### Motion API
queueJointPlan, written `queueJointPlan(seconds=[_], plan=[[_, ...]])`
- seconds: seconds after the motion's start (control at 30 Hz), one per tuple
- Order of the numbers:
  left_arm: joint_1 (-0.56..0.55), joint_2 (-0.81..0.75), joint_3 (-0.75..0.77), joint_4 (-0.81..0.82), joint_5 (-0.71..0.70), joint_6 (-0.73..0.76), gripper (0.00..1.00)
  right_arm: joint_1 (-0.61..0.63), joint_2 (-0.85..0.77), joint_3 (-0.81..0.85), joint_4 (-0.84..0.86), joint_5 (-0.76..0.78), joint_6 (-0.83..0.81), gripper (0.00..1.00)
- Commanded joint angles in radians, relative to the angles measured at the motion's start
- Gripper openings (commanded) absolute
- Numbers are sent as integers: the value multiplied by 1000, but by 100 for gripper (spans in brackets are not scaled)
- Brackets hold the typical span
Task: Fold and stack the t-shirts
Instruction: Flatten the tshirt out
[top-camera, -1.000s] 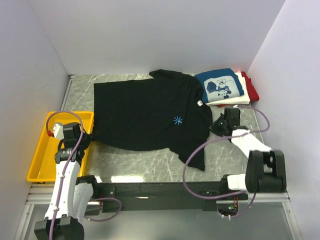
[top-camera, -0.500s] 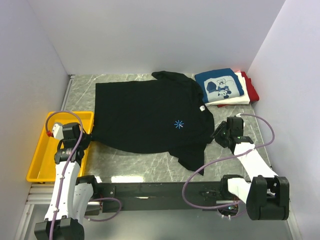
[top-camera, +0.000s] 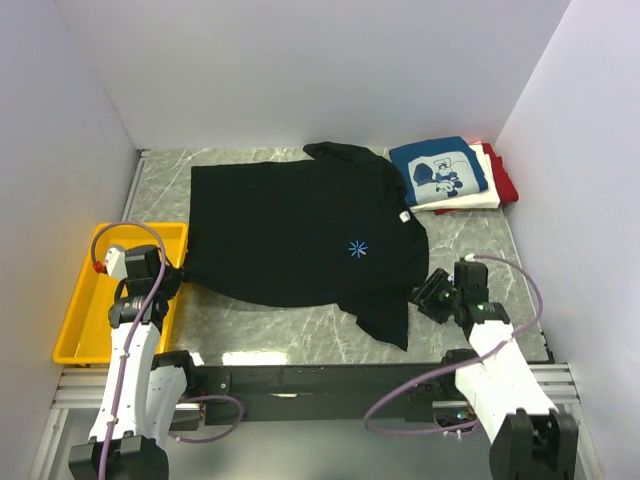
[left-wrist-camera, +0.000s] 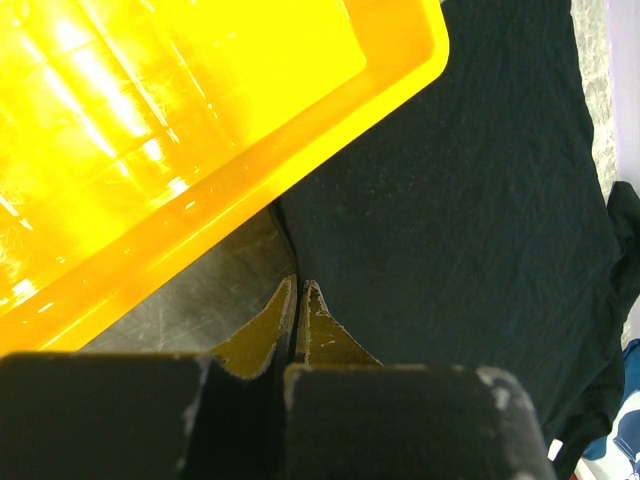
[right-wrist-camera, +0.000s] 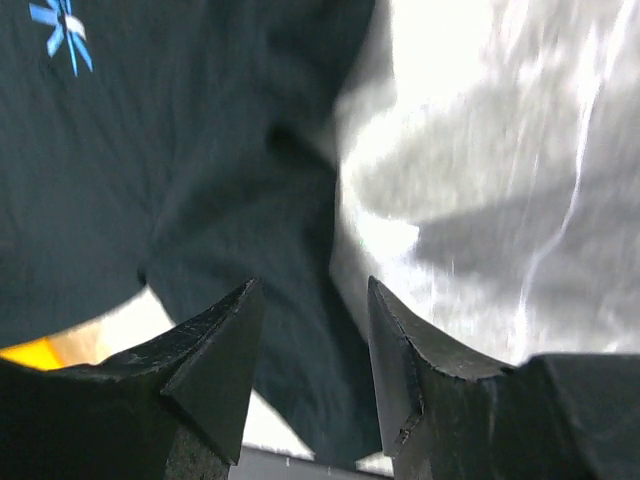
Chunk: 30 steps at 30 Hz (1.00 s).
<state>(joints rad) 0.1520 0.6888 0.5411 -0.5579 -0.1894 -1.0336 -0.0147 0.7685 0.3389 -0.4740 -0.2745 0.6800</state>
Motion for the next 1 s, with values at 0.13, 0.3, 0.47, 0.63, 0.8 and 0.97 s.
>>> queueJointPlan(seconds=[0.13,0.3,0.47,0.63,0.8,0.97], plan=[[3,0,-10,41,-2,7,0,10,-159,-18,-201,-66,13,53],[4,6,-12,46,-1,4,0,10,-182,-61,-223,-94,3,52],[3,8,-23,61,7,-2,0,47,-176,-118,-146,-124,32,47],[4,5,-33,55,-4,1,0,85,-138,-113,-72,-123,52,34],[4,-3,-44,41,-16,-8,0,124,-140,-58,-93,-135,58,0],[4,-2,-29,10,-42,-34,0,124,-215,87,-242,-83,18,0]])
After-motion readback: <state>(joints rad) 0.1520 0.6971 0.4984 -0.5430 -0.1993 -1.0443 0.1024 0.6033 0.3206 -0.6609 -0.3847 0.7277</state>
